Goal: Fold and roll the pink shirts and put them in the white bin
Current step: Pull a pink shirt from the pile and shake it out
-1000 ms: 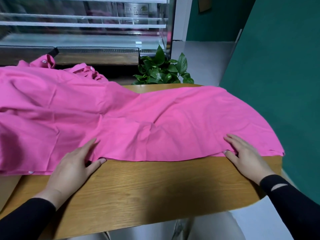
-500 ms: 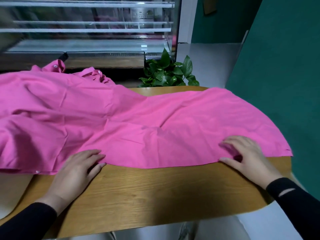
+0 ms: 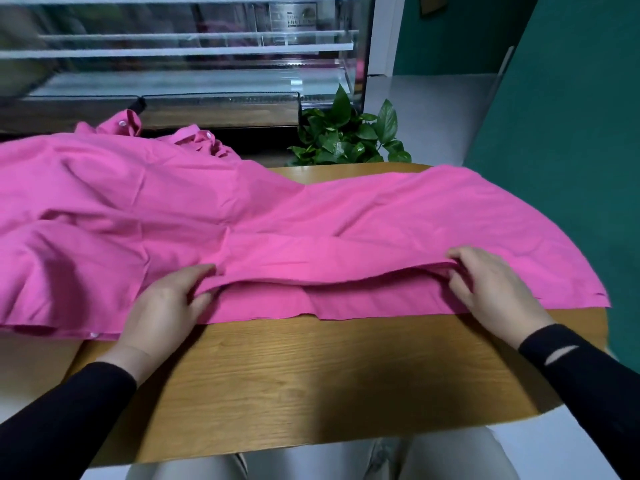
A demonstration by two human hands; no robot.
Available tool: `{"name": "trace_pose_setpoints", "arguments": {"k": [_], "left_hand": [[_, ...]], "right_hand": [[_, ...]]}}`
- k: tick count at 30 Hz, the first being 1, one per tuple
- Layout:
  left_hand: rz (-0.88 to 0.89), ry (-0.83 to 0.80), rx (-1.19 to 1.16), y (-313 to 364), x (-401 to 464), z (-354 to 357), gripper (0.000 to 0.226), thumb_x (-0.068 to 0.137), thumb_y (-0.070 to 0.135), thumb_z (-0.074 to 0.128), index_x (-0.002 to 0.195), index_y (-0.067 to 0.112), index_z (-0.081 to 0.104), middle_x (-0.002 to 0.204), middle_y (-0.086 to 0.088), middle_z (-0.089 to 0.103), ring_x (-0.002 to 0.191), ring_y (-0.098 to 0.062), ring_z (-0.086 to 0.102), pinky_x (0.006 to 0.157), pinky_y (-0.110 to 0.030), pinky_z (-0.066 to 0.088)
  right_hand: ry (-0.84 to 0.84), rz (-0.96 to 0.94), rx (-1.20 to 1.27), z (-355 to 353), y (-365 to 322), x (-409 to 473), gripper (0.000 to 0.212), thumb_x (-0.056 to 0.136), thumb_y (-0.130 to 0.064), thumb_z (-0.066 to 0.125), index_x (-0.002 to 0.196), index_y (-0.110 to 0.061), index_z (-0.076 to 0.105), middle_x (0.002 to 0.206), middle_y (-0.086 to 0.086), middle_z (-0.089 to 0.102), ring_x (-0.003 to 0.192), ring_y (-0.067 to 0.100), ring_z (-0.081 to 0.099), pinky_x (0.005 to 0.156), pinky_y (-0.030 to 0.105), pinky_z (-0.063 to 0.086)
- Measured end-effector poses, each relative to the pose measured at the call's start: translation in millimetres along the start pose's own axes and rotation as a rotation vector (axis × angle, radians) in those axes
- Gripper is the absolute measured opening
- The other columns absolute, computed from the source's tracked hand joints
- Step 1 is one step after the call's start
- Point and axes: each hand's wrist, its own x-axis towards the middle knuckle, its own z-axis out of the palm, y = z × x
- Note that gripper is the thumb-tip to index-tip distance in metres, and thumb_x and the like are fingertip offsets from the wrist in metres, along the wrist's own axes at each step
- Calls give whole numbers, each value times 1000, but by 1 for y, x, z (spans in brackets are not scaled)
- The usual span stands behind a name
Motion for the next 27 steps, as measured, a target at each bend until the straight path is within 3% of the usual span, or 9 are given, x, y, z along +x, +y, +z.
{"name": "trace_pose_setpoints", "arguments": {"k": [3, 6, 9, 12, 15, 17, 19, 22, 27], "left_hand": [[132, -160, 136, -8, -9, 5, 60, 69, 4, 85, 125, 19, 69, 127, -3, 69, 116, -24, 66, 98, -35, 50], [64, -111, 182, 1, 7, -9, 49, 77, 8, 76, 123, 25, 70, 114, -8, 74, 99, -32, 72, 80, -42, 57], [76, 144, 165, 24, 55, -37, 40, 88, 6, 55, 126, 12, 68, 103, -26, 72, 89, -45, 70, 74, -52, 56], [84, 393, 21, 36, 79, -62, 55, 81, -7, 49, 133, 6, 61, 125, -22, 66, 112, -40, 64, 95, -46, 49], [479, 180, 211, 20, 52, -47, 45, 91, 8, 42, 131, 7, 63, 136, -15, 61, 127, -35, 58, 108, -44, 41], [599, -31, 279, -1, 25, -27, 44, 95, 18, 39, 130, 9, 65, 137, -9, 61, 129, -30, 56, 115, -37, 32], [589, -120, 263, -17, 2, -14, 44, 96, 27, 40, 127, 10, 68, 135, -6, 63, 127, -25, 57, 117, -27, 22], [517, -164, 224, -36, -16, 2, 56, 106, 43, 26, 124, 11, 70, 133, -3, 64, 127, -24, 57, 117, -23, 20], [373, -204, 216, -62, -18, 4, 50, 101, 41, 36, 125, 14, 69, 134, 1, 63, 129, -22, 56, 117, -16, 16]], "right_hand": [[-202, -67, -43, 5, 11, -9, 26, 87, -15, 73, 112, -16, 68, 102, -7, 62, 101, 23, 62, 92, 43, 48], [-200, -12, -53, 6, 14, 0, 22, 89, -16, 72, 111, -15, 72, 107, 1, 70, 103, 29, 65, 92, 43, 51], [-4, 178, -19, -9, 7, 41, 20, 94, -13, 63, 113, -11, 70, 106, 20, 73, 97, 40, 67, 82, 43, 50], [291, 208, 44, -26, 5, 64, 19, 97, -14, 54, 111, -10, 67, 101, 22, 72, 90, 41, 66, 78, 46, 52], [213, -7, -19, -12, 8, 34, 25, 92, -15, 54, 107, -4, 71, 104, 18, 73, 96, 37, 67, 87, 47, 52], [45, -107, -33, 7, 15, 2, 21, 91, -7, 67, 110, -8, 74, 111, 10, 73, 105, 32, 67, 95, 47, 51], [-67, -103, 4, 22, 25, -23, 31, 85, -3, 75, 114, -12, 75, 118, 4, 71, 111, 29, 65, 99, 51, 49], [-86, -48, 101, 30, 34, -36, 34, 88, -2, 71, 119, -15, 74, 125, 0, 67, 117, 24, 62, 102, 51, 48], [-127, -18, 114, 23, 38, -41, 36, 91, -3, 67, 123, -19, 72, 134, -6, 63, 124, 19, 58, 109, 44, 43]]}}
